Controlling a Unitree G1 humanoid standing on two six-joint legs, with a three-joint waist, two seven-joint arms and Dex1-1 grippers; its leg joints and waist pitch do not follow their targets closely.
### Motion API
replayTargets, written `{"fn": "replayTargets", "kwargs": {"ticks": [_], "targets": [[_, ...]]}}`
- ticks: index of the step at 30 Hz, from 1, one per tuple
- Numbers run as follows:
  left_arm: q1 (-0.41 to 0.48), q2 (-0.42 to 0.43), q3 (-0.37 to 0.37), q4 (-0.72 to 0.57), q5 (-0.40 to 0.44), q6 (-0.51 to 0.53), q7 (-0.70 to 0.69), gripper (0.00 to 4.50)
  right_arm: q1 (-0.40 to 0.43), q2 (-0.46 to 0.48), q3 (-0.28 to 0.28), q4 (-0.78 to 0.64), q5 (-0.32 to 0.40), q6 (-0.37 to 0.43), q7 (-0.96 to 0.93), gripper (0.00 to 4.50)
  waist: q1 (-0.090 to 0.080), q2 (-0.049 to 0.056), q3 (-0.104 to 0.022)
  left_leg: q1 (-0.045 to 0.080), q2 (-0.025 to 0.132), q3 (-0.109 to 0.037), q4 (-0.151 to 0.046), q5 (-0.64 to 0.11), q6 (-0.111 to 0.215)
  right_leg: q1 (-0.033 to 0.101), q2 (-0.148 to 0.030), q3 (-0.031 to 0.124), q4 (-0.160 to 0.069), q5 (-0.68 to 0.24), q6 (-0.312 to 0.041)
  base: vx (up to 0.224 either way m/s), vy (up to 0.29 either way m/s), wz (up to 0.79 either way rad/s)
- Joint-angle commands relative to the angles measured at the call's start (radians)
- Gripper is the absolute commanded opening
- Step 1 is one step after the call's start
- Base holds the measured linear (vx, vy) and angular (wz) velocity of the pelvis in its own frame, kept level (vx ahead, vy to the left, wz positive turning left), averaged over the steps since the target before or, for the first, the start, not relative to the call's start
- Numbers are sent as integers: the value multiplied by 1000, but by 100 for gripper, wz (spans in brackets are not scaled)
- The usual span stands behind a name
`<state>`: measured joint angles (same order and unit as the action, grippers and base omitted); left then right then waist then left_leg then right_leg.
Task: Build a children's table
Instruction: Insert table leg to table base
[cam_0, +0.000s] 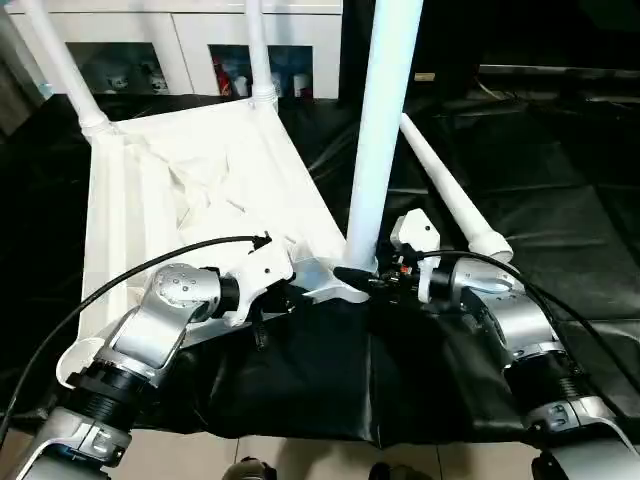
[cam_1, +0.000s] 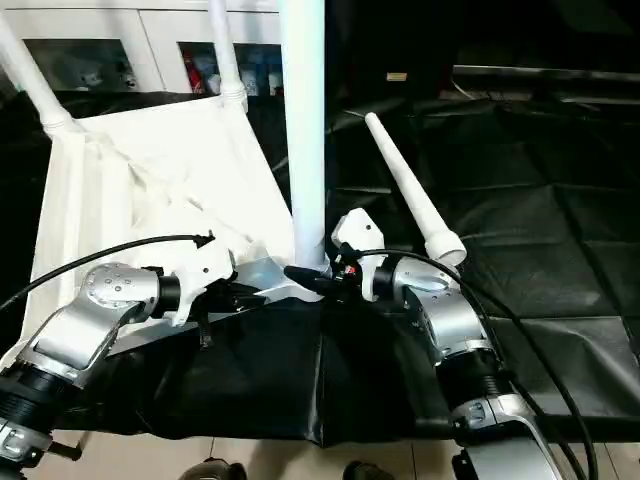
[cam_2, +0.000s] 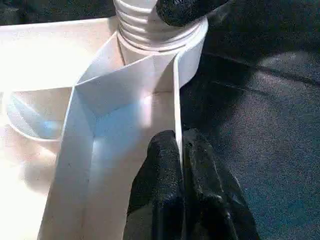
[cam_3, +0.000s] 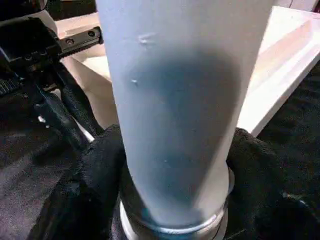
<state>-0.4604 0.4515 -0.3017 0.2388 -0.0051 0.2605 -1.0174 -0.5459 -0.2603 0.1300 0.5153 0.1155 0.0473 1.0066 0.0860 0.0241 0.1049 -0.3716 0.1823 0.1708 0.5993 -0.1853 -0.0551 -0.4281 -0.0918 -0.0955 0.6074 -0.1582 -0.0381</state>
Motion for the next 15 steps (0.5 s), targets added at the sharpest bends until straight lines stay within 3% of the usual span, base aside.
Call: {"fn": "replayTargets", "kwargs": {"ticks": [1,8,12,15], "targets": [[1,-11,-23,-32,-7,-31,-18,0,-7,8,32,4,2,-9,24,272,-2,-6,-94,4,39,-7,-61,-113,88,76,-57,56,-60,-187,-229,0,0,0],[-3,-17,-14,-21,-14,-18,-15,0,8,11,30,18,2,-5,22,268,-3,-2,-91,5,39,-9,-62,-133,75,74,-55,55,-61,-199,-223,0,0,0],[-22,-55,7,13,-13,39,50,0,2,52,-22,94,-8,23,-127,267,-4,0,-89,5,39,-8,-63,-138,73,72,-57,56,-64,-204,-227,0,0,0],[-53,-96,23,61,0,64,121,0,-10,92,-57,154,-17,30,-256,267,-11,0,-78,13,36,-10,-70,-224,35,70,-59,52,-86,-383,-177,0,0,0]]}}
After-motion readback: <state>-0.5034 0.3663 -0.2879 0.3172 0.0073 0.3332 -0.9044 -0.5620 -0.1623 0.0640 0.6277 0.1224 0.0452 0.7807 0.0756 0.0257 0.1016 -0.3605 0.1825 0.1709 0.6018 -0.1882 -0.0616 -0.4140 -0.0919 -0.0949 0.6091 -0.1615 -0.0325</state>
